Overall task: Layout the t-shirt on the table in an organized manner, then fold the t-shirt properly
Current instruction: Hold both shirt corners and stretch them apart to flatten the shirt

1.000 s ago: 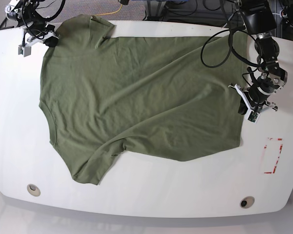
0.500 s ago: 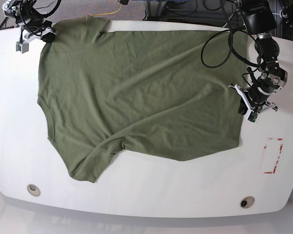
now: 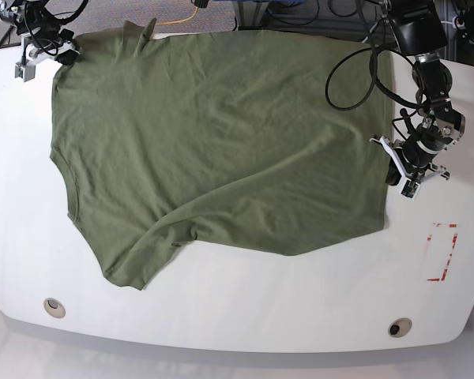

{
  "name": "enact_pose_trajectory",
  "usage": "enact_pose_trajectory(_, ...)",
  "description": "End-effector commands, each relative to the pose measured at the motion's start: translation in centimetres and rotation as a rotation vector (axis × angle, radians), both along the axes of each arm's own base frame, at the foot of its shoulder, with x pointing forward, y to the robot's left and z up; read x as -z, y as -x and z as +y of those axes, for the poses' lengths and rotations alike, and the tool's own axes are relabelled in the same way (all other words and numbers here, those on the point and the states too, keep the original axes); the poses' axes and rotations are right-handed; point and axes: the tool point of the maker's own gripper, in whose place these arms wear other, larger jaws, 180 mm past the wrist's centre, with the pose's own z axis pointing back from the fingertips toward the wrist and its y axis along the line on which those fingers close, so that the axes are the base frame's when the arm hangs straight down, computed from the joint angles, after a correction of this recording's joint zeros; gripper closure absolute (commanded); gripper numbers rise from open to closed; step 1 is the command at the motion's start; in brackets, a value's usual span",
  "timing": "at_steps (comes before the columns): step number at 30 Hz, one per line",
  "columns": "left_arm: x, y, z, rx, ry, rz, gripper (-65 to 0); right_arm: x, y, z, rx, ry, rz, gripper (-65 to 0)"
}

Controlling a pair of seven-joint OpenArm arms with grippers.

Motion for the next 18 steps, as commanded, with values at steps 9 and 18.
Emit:
enact_pose_trajectory(9, -1.8, -1.2, 0.1, 0.007, 0.002, -0.063, -1.9, -1.6, -1.0, -0.7, -0.015, 0.038, -0.049, -48.2)
enact_pose_trajectory(18, -3.6, -1.9, -0.5, 0.01, 0.081, -0.12, -29.4, -4.7, -3.3, -0.4, -0.073, 0.119, -0.13, -61.5)
